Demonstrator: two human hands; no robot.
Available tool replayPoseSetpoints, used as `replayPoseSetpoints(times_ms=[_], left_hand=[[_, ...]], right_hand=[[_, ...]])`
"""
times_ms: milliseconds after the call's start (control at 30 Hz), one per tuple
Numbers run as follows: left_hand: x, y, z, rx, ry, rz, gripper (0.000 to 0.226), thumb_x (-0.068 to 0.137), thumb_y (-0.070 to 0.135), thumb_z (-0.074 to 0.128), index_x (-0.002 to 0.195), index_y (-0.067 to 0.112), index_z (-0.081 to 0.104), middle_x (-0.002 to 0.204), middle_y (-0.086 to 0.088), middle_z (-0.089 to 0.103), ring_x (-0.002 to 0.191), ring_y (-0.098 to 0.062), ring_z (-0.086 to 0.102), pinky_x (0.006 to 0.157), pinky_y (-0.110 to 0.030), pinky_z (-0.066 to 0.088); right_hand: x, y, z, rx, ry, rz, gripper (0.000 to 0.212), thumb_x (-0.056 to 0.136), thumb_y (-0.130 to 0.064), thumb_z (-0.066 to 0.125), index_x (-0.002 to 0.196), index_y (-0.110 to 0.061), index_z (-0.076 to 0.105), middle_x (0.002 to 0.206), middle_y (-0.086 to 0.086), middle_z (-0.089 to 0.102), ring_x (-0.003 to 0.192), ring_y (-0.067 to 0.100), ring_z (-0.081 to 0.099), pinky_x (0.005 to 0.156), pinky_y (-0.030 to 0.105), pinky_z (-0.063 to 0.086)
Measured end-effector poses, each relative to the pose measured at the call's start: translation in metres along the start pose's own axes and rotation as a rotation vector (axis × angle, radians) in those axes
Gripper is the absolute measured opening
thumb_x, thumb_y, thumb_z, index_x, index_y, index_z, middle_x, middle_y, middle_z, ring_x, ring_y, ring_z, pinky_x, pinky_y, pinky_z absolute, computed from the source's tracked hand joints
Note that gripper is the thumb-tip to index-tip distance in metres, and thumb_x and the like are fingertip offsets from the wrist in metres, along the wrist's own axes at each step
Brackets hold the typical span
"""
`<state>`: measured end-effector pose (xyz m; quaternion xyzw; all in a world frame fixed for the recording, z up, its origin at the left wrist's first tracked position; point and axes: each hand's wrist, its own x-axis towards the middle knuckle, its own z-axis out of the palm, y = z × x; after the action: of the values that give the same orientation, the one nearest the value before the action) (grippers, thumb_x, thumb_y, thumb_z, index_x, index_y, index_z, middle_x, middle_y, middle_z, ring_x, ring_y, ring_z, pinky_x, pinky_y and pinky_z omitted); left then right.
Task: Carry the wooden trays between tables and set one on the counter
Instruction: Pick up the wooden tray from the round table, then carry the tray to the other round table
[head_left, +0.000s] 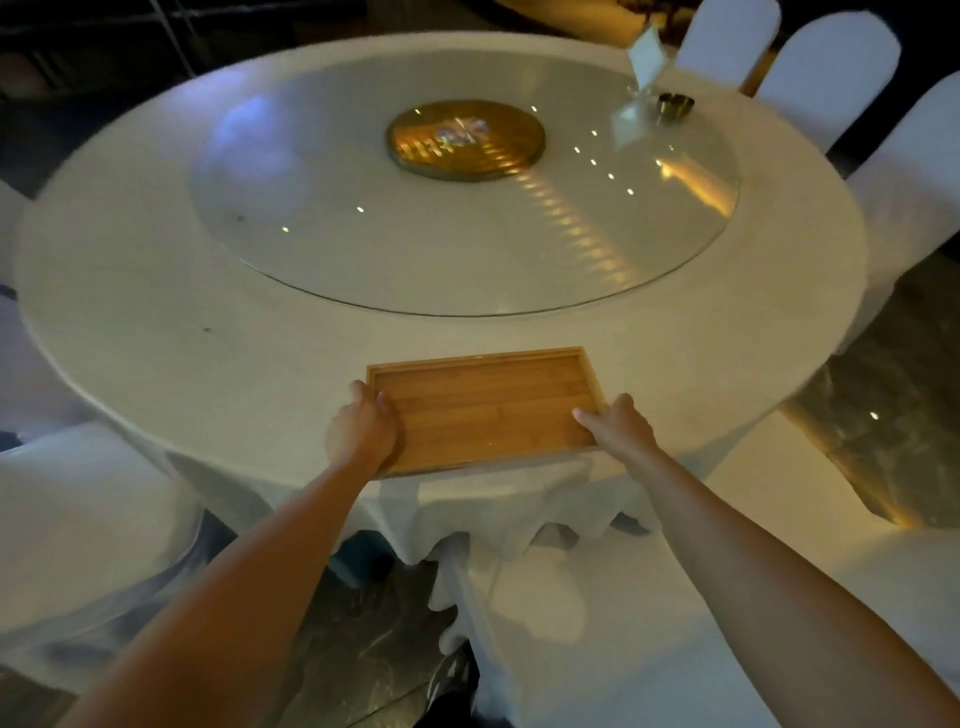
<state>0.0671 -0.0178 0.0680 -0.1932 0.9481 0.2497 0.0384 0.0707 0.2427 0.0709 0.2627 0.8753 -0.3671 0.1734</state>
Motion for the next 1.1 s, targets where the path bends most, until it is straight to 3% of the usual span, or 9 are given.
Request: replayPoseSetpoints(times_ms=[200,367,567,733,933,1100], left_hand=[[-0.053,-0.051,-0.083,-0.102,0.129,-0.069,0.039,0.100,0.031,0.022,0.122,0.003,0.037,0.112,-0.023,0.062,0.098,-0.037,0.062,0.086,-0.046,0.050],[-0.108,-0.107,-0.157,-0.192,0.269,-0.183,0.041,0.100,0.033,0.023,0.127,0.005,0.037,0.122,-0.020,0.058,0.111,-0.035,0.057,0.097,-0.045,0.044],[-0.159,-0.200,-0.236,-0.205,0.458,-0.324,0.038,0.099,0.030,0.028,0.121,0.002,0.041,0.121,-0.024,0.058,0.110,-0.041,0.056,0.095,-0.049,0.045],[-0.200,-0.296,-0.289,-0.266,0.568,-0.409,0.036,0.099,0.030,0.031,0.119,0.002,0.043,0.116,-0.023,0.059,0.098,-0.033,0.058,0.086,-0.042,0.043],[-0.243,-0.445,-0.354,-0.235,0.591,-0.531,0.039,0.098,0.033,0.031,0.123,0.004,0.041,0.118,-0.021,0.059,0.104,-0.035,0.058,0.081,-0.039,0.042],[-0.276,-0.564,-0.415,-0.265,0.617,-0.603,0.041,0.097,0.035,0.034,0.127,0.008,0.037,0.101,-0.011,0.057,0.084,-0.022,0.052,0.076,-0.035,0.042]], right_hand=[[-0.070,-0.038,0.010,0.120,-0.062,-0.288,0.068,0.087,-0.040,0.057,0.134,0.000,0.030,0.140,0.018,0.044,0.124,0.035,0.048,0.098,0.043,0.042],[-0.139,-0.085,0.038,0.088,-0.166,-0.510,0.057,0.086,-0.042,0.057,0.126,-0.004,0.041,0.124,0.015,0.056,0.094,0.025,0.055,0.082,0.040,0.048],[-0.230,-0.150,0.093,0.060,-0.247,-0.759,0.056,0.086,-0.044,0.056,0.128,-0.008,0.044,0.123,0.011,0.058,0.107,0.031,0.058,0.089,0.046,0.051],[-0.307,-0.193,0.168,-0.001,-0.340,-0.879,0.054,0.089,-0.042,0.052,0.128,-0.006,0.040,0.117,0.010,0.054,0.103,0.029,0.057,0.090,0.044,0.051],[-0.409,-0.245,0.295,-0.033,-0.428,-0.977,0.051,0.090,-0.038,0.053,0.126,-0.003,0.043,0.120,0.015,0.057,0.099,0.029,0.056,0.086,0.040,0.046],[-0.494,-0.290,0.405,-0.034,-0.537,-1.025,0.047,0.090,-0.035,0.055,0.122,-0.002,0.046,0.118,0.019,0.061,0.088,0.024,0.053,0.075,0.035,0.045]])
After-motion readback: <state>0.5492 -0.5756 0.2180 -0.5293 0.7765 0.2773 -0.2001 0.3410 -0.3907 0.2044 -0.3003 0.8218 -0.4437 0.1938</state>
